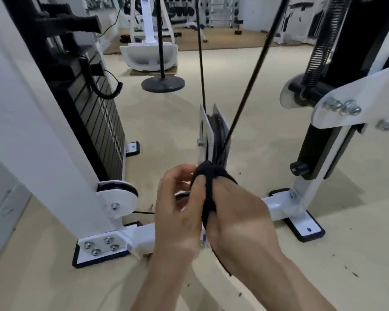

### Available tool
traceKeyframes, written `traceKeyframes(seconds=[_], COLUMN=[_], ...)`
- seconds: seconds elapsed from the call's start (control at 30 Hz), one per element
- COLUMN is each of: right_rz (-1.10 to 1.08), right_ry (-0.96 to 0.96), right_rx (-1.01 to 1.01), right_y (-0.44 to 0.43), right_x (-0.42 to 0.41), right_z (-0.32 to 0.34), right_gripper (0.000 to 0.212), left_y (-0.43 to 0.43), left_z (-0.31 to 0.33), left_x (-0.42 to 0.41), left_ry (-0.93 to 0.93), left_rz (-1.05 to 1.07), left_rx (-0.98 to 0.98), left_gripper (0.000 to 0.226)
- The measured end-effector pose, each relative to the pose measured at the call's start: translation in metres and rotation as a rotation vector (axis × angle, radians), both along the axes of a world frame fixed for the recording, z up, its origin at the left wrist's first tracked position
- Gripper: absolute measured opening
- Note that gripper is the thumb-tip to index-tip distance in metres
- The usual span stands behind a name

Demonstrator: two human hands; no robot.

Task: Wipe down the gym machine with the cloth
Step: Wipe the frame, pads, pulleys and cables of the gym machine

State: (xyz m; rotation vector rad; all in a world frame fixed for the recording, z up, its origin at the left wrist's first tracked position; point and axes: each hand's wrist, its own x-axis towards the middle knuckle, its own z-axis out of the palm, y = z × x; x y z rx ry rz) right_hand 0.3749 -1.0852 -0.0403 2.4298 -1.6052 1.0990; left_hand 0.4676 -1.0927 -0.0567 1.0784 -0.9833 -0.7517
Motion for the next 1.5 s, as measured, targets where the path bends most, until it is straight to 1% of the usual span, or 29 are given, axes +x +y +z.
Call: traceKeyframes(seconds=[0.1,0.17,0.2,0.23,0.33,0.37,0.4,0.47,0.53,0.57,0.63,0.73,0.8,0.83,0.87,0.93,0.97,1.0,1.1,1.13,1.17,1.2,1.23,1.27,1.3,1.33,1.37,1.4,1.5], right_rz=[0.035,-0.026,-0.073,-0.129,-0.293,-0.307,-0.315,-0.283,-0.145,-0.119,-0.056,0.04,0.02,0.023,0.018,-0.009,-0.062,-0.134,-0.244,-0.227,-0.141,-0.033,0.072,0.169,0.271,0.375,0.36,0.319,0.222], right_ry=[0.268,0.467,0.596,0.754,1.265,1.414,1.48,1.377,1.111,1.154,1.282,1.331,1.289,1.22,1.131,0.939,0.935,1.011,1.436,1.55,1.638,1.659,1.664,1.657,1.739,1.845,1.852,1.763,1.316], right_rx=[-0.271,-0.443,-0.473,-0.414,0.029,0.092,0.121,0.1,0.026,-0.019,0.014,0.257,0.278,0.171,-0.034,-0.306,-0.35,-0.345,0.015,0.175,0.317,0.41,0.458,0.436,0.376,0.244,0.269,0.339,0.629], right_y=[-0.012,-0.027,-0.035,-0.044,-0.069,-0.07,-0.068,-0.059,-0.057,-0.059,-0.061,-0.055,-0.048,-0.046,-0.049,-0.061,-0.068,-0.077,-0.093,-0.094,-0.091,-0.089,-0.087,-0.084,-0.078,-0.076,-0.07,-0.067,-0.062], right_x=[0.022,0.028,0.032,0.035,0.045,0.046,0.047,0.048,0.045,0.042,0.035,0.033,0.042,0.049,0.054,0.067,0.073,0.076,0.074,0.071,0.069,0.069,0.068,0.069,0.075,0.077,0.076,0.074,0.073], right_z=[0.023,0.039,0.049,0.058,0.067,0.061,0.052,0.032,0.023,0.019,0.013,0.0,0.0,0.007,0.014,0.038,0.052,0.061,0.043,0.024,0.009,-0.006,-0.019,-0.022,-0.021,-0.021,-0.016,-0.011,0.016], right_gripper=[0.03,0.03,0.031,0.032,0.039,0.042,0.04,0.026,0.009,0.011,0.016,0.031,0.028,0.02,0.016,0.024,0.029,0.032,0.025,0.024,0.025,0.027,0.03,0.033,0.036,0.04,0.042,0.041,0.032], left_y=[0.005,0.002,-0.001,-0.005,-0.017,-0.02,-0.023,-0.025,-0.027,-0.029,-0.033,-0.032,-0.03,-0.03,-0.032,-0.04,-0.045,-0.051,-0.061,-0.066,-0.071,-0.076,-0.08,-0.081,-0.081,-0.079,-0.077,-0.076,-0.081], left_z=[0.017,0.022,0.023,0.023,0.017,0.013,0.008,-0.001,-0.007,-0.009,-0.02,-0.043,-0.052,-0.051,-0.046,-0.027,-0.018,-0.011,0.005,0.003,-0.001,-0.008,-0.016,-0.022,-0.028,-0.032,-0.036,-0.039,-0.038], left_x=[0.023,0.039,0.046,0.051,0.053,0.052,0.05,0.047,0.047,0.046,0.044,0.041,0.046,0.049,0.052,0.06,0.064,0.067,0.077,0.081,0.084,0.086,0.085,0.081,0.077,0.072,0.067,0.064,0.066], left_ry=[0.122,0.138,0.133,0.12,0.007,-0.063,-0.128,-0.175,-0.16,-0.153,-0.095,0.0,-0.017,-0.007,0.034,0.15,0.173,0.167,0.093,0.082,0.078,0.077,0.082,0.08,0.067,0.06,0.069,0.107,0.282], left_rz=[0.0,0.041,0.059,0.076,0.031,-0.02,-0.087,-0.224,-0.314,-0.355,-0.437,-0.543,-0.536,-0.5,-0.463,-0.417,-0.392,-0.376,-0.349,-0.35,-0.368,-0.393,-0.416,-0.446,-0.473,-0.498,-0.514,-0.531,-0.62], left_rx=[-0.062,-0.063,-0.057,-0.049,-0.004,0.029,0.072,0.145,0.153,0.146,0.166,0.298,0.282,0.238,0.186,0.088,0.052,0.028,0.019,0.048,0.096,0.154,0.214,0.265,0.303,0.315,0.317,0.318,0.366], left_gripper=[0.008,0.017,0.022,0.026,0.046,0.053,0.058,0.067,0.075,0.075,0.066,0.058,0.054,0.053,0.05,0.05,0.057,0.063,0.068,0.07,0.071,0.07,0.066,0.062,0.058,0.054,0.051,0.048,0.031])
